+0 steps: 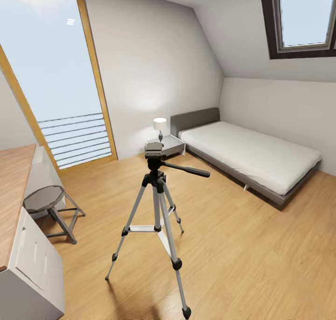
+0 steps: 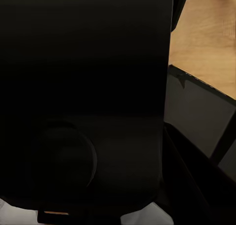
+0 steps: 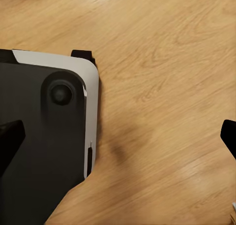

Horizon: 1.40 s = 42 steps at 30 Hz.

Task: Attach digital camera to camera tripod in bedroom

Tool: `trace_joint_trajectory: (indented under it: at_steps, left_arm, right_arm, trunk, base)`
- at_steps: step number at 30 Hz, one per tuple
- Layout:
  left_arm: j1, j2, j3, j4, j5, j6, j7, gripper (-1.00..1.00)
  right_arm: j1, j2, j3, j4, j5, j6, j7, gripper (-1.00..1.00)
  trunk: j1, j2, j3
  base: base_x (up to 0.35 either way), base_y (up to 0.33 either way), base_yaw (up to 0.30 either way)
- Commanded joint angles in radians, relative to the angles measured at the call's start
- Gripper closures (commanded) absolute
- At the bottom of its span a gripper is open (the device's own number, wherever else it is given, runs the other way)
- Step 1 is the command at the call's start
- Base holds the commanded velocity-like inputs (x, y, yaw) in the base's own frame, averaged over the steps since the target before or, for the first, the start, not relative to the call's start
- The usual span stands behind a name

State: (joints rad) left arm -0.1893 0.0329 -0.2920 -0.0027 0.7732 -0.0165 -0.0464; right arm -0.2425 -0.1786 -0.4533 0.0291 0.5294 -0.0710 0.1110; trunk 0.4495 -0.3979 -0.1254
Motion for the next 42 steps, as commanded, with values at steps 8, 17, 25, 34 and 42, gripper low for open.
trace_joint_trajectory:
  at_steps: [8,17,25,34,42]
  left_arm:
    - [-0.001,-0.001,-0.009,0.001,0.009,-0.002,-0.006,1.00]
    - [-0.001,-0.001,-0.009,0.001,0.009,-0.002,-0.006,1.00]
    - [-0.001,0.001,-0.008,0.001,0.009,-0.002,-0.006,1.00]
    - [-0.001,0.001,-0.008,0.001,0.009,-0.002,-0.006,1.00]
    - [-0.001,0.002,-0.007,0.001,0.010,-0.002,-0.006,1.00]
  right_arm:
    - [-0.001,-0.001,-0.008,0.003,0.008,-0.006,0.001,-1.00]
    - [-0.001,-0.001,-0.008,0.003,0.008,-0.006,0.001,-1.00]
    - [-0.001,-0.001,-0.008,0.003,0.008,-0.007,0.001,-1.00]
    - [-0.001,-0.002,-0.008,0.003,0.008,-0.007,0.001,-1.00]
    - [-0.001,-0.002,-0.008,0.003,0.008,-0.007,0.001,-1.00]
  trunk:
    - [0.001,-0.002,-0.015]
    - [0.001,-0.002,-0.030]
    - [0.001,-0.002,-0.043]
    - [0.001,-0.002,-0.057]
    - [0.001,-0.002,-0.070]
  base:
    - [0.000,0.000,0.000]
    - [0.000,0.000,0.000]
    - [0.000,0.000,0.000]
    - [0.000,0.000,0.000]
    - [0.000,0.000,0.000]
